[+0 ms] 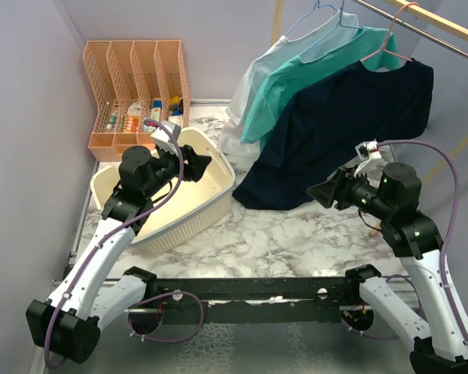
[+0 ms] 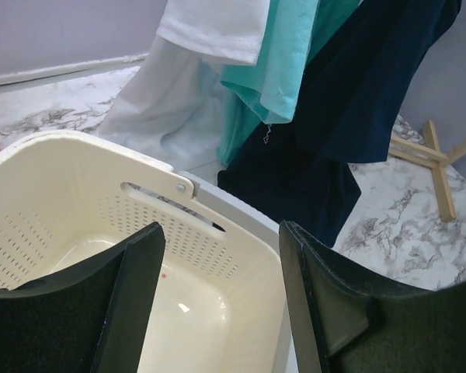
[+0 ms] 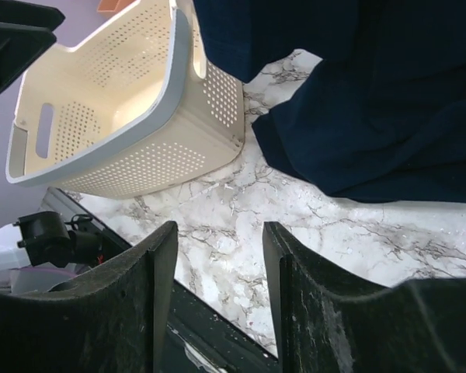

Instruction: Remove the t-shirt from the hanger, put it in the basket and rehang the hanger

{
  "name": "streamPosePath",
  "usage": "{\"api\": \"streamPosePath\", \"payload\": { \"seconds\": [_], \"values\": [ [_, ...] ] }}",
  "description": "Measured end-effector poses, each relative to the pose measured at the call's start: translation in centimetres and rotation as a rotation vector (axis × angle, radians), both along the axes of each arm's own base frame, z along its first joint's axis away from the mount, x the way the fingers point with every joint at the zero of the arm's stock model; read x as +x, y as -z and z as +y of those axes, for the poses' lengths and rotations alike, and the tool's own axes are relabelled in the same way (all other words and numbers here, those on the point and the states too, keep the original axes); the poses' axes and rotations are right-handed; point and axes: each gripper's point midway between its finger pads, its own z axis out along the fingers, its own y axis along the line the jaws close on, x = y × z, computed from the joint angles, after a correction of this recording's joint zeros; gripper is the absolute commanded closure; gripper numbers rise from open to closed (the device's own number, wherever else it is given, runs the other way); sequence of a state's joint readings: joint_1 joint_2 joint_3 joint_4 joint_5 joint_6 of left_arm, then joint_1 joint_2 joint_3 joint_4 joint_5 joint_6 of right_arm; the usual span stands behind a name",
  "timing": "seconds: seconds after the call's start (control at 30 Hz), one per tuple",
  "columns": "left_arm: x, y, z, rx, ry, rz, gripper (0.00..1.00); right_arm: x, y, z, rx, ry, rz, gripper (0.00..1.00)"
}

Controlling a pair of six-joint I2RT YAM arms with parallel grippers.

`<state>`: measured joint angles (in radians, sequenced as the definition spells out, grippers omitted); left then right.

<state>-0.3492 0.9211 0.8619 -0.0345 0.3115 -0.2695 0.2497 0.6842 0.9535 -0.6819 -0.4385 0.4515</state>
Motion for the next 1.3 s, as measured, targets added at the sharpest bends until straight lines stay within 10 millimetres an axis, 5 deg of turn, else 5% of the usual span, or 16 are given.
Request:
{"api": "streamPosePath", "payload": {
  "seconds": [0.27,0.37,0.57,0.67,0.83,1.07,1.3],
  "values": [
    [0.1,0.2,0.2,0.0,-0.019,0.012,0.35,0.8,0.8,0.2,-0.022,-0.003,0.045,0.46],
    [0.1,0.3,0.3,0.0,-0.024,0.019,0.35,1.0,-0.4,0.2,-0.021,-0.002,0.033,0.46],
    [0.2,0.7,0.4,0.0,-0.034,0.034,0.35,2.9,-7.4,0.0,-0.02,0.036,-0.066,0.39],
    [0.3,0.9,0.5,-0.002,-0.042,0.045,0.35,5.0,-12.6,-0.5,-0.012,0.1,-0.145,0.34],
    [0.4,1.0,0.6,-0.006,-0.054,0.053,0.35,9.5,-17.8,-1.1,0.009,0.224,-0.185,0.29],
    [0.5,1.0,0.9,-0.008,-0.071,0.058,0.35,15.8,-16.7,-2.1,0.004,0.403,-0.086,0.27],
    [0.6,0.9,1.4,-0.019,-0.093,0.058,0.35,18.2,-15.0,-3.7,0.021,0.56,-0.024,0.27]
  ]
}}
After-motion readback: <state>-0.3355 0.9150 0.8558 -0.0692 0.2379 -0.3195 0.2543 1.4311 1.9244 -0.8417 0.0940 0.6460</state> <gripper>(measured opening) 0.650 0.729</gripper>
